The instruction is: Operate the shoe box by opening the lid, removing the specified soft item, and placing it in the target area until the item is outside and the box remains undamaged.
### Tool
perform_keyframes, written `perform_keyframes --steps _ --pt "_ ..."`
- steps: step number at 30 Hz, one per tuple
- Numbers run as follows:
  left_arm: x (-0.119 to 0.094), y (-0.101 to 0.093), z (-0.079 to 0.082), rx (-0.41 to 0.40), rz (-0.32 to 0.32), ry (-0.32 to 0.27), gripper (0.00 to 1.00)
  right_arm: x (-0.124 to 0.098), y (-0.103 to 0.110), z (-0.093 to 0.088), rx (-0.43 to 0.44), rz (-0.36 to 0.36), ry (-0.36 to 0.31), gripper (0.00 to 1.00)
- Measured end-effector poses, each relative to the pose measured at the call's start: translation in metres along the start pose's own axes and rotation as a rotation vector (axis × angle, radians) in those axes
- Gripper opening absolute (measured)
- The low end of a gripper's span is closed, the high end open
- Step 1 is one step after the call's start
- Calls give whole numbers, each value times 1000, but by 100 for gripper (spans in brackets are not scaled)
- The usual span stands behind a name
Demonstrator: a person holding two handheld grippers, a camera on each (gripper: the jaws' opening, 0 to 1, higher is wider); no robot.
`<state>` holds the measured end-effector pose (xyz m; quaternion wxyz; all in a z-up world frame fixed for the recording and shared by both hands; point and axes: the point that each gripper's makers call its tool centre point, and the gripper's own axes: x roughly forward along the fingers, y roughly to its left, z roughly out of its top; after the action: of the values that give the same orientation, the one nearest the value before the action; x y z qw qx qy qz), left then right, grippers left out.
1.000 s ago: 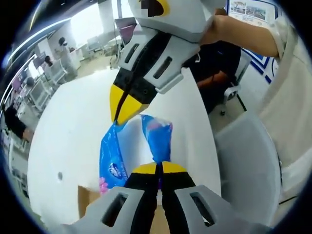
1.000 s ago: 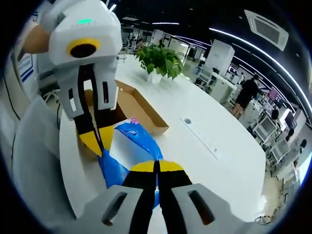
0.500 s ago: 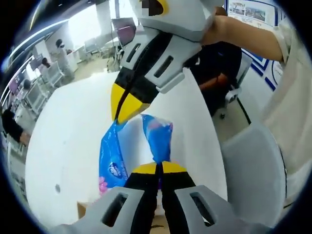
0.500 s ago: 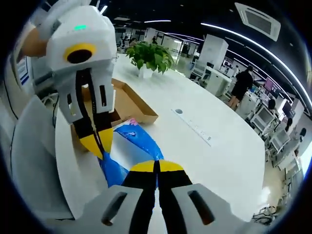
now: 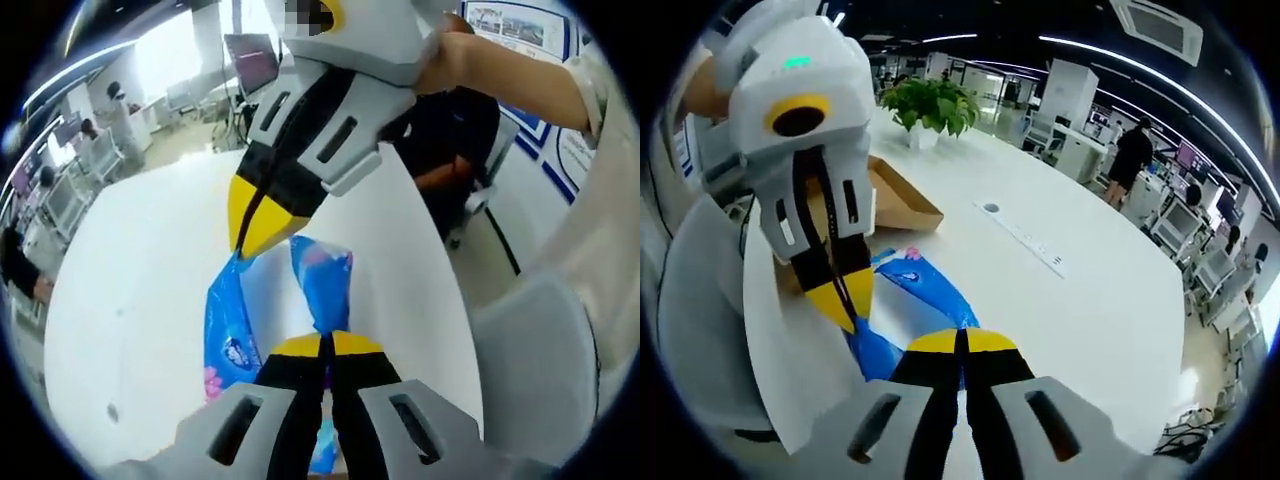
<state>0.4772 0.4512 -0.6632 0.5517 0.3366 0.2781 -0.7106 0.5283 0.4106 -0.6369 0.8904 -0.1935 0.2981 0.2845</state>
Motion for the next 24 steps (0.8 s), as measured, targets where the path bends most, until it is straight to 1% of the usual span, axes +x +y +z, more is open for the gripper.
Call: perform_keyframes --steps 7,14,20,24 --pt "15 11 9 -4 -8 -15 0 4 -16 -12 18 -4 8 0" --pt "29 20 21 6 -25 -21 0 5 -32 -23 26 -11 19 0" --pt "44 24 32 19 -45 -27 0 6 -47 -35 39 -22 31 0" --pt "55 27 36 28 -55 -29 0 7 -56 -44 43 -27 44 0"
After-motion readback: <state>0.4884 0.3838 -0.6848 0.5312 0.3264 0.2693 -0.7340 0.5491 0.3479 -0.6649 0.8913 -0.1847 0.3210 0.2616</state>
